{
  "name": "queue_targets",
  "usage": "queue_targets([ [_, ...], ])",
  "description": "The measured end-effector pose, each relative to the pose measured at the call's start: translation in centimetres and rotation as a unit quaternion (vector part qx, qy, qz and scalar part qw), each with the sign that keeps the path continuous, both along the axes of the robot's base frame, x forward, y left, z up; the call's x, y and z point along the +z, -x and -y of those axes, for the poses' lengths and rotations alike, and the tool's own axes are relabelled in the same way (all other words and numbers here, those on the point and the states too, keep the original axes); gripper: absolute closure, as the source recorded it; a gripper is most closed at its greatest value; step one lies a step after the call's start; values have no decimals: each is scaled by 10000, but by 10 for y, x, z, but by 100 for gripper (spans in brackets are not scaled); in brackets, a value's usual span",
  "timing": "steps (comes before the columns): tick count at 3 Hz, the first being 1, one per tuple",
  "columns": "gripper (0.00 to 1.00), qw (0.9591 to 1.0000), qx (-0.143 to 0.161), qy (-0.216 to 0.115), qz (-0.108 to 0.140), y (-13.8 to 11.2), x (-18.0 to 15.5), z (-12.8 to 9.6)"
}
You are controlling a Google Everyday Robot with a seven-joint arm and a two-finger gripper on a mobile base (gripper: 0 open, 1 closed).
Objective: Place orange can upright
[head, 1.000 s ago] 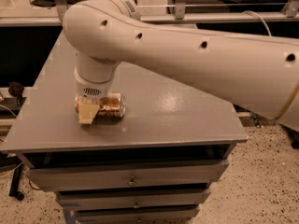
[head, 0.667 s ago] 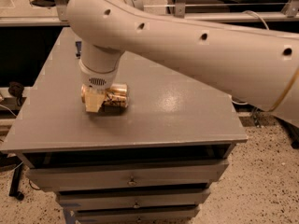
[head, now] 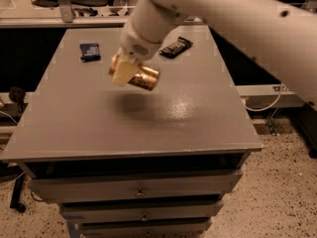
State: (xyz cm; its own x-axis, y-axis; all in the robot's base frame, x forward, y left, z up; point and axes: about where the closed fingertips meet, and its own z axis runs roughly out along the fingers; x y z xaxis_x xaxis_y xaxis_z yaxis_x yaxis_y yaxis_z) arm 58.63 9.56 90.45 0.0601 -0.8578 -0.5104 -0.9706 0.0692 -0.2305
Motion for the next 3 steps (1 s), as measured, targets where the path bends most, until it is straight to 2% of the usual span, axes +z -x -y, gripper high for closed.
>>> queue_targets([
  [1, 100, 9936, -301, -1084, -97, -18, 26, 44],
  [2, 100, 9741, -540, -2183, -245, -23, 42, 75],
  [3, 100, 9448, -703, -3184, -308, -16, 57, 99],
])
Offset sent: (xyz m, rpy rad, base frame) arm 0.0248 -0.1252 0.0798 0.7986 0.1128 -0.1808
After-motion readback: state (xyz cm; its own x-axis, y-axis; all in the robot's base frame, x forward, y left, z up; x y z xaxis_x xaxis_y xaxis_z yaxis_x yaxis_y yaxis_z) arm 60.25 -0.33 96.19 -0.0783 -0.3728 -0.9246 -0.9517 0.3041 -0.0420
